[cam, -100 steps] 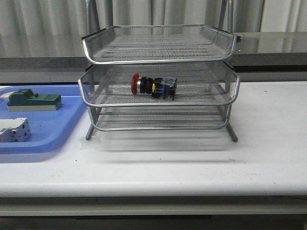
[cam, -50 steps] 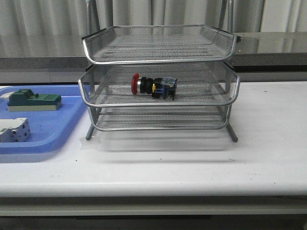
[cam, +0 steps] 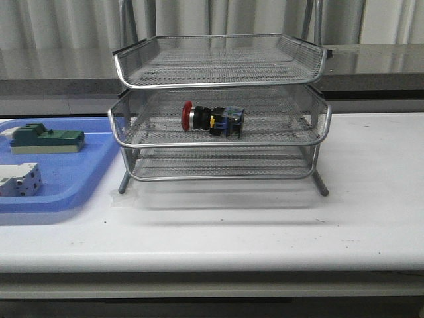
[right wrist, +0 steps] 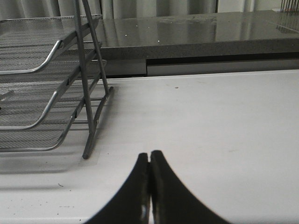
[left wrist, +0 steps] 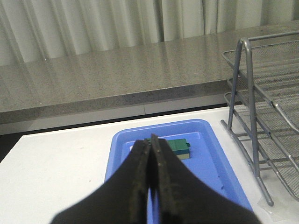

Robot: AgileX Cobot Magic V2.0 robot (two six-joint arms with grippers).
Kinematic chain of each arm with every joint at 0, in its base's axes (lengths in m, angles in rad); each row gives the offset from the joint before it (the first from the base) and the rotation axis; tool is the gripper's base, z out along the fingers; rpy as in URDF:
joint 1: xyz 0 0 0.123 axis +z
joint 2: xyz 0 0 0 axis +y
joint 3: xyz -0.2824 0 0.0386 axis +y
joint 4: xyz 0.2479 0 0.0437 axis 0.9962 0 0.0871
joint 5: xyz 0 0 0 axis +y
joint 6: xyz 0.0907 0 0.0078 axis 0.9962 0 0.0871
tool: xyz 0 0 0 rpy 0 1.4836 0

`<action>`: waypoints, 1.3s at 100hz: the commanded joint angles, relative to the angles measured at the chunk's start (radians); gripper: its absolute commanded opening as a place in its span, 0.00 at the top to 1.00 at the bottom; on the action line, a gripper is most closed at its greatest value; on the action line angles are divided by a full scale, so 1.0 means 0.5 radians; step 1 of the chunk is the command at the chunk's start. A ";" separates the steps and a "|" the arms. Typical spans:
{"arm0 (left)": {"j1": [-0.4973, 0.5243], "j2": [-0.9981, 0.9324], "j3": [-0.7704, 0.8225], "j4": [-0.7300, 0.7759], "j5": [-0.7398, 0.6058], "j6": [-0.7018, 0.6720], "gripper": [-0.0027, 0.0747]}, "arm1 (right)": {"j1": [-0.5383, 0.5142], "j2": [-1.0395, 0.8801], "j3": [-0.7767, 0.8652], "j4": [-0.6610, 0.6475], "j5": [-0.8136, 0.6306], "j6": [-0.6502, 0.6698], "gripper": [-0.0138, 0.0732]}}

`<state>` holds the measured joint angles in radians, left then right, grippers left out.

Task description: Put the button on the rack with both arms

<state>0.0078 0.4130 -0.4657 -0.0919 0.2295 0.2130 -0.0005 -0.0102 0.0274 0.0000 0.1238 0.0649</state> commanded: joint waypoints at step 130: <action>0.006 -0.902 0.913 0.103 -0.326 -0.486 0.99 | 0.003 -0.043 -0.030 -0.032 -0.163 -0.004 0.91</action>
<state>0.0078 -0.0057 -0.0114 -0.0394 0.1703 0.0000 -0.0005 -0.0102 0.0274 0.0000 0.1238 0.0649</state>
